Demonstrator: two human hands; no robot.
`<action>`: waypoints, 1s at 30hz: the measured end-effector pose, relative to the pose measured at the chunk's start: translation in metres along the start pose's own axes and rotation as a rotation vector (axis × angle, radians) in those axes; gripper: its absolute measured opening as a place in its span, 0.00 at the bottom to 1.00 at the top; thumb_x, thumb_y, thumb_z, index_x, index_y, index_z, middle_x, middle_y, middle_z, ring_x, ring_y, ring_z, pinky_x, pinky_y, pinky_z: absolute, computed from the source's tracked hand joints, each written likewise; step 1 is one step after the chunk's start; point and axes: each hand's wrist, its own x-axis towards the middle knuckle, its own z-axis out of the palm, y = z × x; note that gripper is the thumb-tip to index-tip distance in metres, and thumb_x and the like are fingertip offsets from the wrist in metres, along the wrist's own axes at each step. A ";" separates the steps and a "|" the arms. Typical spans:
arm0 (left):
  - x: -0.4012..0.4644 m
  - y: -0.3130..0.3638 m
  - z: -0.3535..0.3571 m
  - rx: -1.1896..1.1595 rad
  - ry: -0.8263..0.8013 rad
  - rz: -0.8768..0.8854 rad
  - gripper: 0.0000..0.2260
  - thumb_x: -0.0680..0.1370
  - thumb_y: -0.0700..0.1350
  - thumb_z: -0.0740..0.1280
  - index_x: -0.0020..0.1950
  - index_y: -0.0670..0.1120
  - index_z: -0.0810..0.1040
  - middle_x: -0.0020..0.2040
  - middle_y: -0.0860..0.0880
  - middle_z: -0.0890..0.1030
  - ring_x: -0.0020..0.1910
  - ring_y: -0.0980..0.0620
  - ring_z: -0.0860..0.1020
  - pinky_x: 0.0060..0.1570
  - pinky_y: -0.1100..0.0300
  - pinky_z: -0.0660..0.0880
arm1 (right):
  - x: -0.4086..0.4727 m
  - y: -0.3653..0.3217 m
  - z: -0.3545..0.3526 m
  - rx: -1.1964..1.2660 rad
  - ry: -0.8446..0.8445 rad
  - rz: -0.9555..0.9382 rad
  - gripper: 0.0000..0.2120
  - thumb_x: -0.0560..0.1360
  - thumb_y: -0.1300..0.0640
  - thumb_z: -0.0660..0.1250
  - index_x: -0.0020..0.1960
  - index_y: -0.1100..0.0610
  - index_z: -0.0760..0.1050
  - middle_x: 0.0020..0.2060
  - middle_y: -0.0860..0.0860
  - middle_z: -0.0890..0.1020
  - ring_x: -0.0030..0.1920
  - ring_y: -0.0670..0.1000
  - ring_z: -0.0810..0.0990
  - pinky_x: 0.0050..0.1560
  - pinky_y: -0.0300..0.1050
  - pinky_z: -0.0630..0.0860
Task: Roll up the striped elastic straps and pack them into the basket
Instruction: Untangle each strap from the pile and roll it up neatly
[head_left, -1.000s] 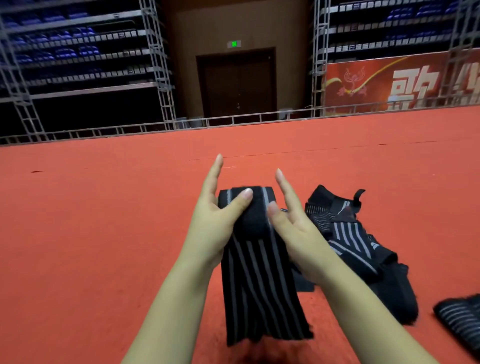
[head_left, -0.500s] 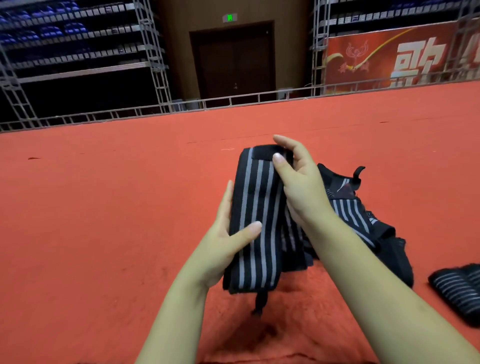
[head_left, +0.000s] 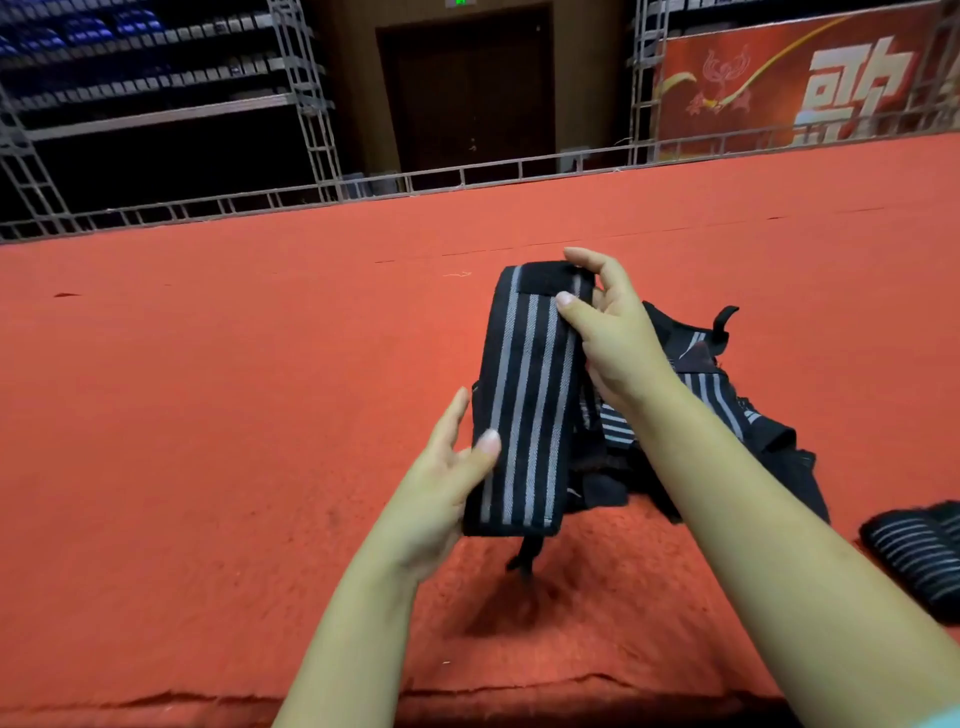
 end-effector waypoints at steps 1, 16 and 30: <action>0.002 0.002 -0.001 -0.034 0.021 -0.013 0.33 0.73 0.52 0.63 0.77 0.55 0.57 0.55 0.48 0.84 0.47 0.51 0.83 0.46 0.56 0.80 | -0.007 -0.004 0.001 0.047 -0.049 0.016 0.19 0.80 0.67 0.58 0.67 0.52 0.66 0.51 0.52 0.80 0.47 0.48 0.81 0.49 0.45 0.78; 0.026 0.036 -0.001 -0.041 0.207 0.166 0.37 0.78 0.28 0.62 0.79 0.55 0.53 0.53 0.46 0.84 0.49 0.50 0.83 0.46 0.57 0.81 | -0.105 0.052 -0.014 0.061 -0.111 0.356 0.13 0.76 0.56 0.69 0.60 0.52 0.74 0.51 0.53 0.82 0.55 0.52 0.80 0.57 0.50 0.77; -0.003 -0.012 -0.001 -0.155 0.071 -0.012 0.25 0.74 0.44 0.69 0.70 0.50 0.69 0.57 0.48 0.83 0.50 0.52 0.83 0.47 0.60 0.78 | -0.092 0.070 -0.015 0.193 -0.042 0.263 0.08 0.77 0.70 0.62 0.47 0.58 0.72 0.37 0.50 0.83 0.39 0.47 0.80 0.44 0.40 0.77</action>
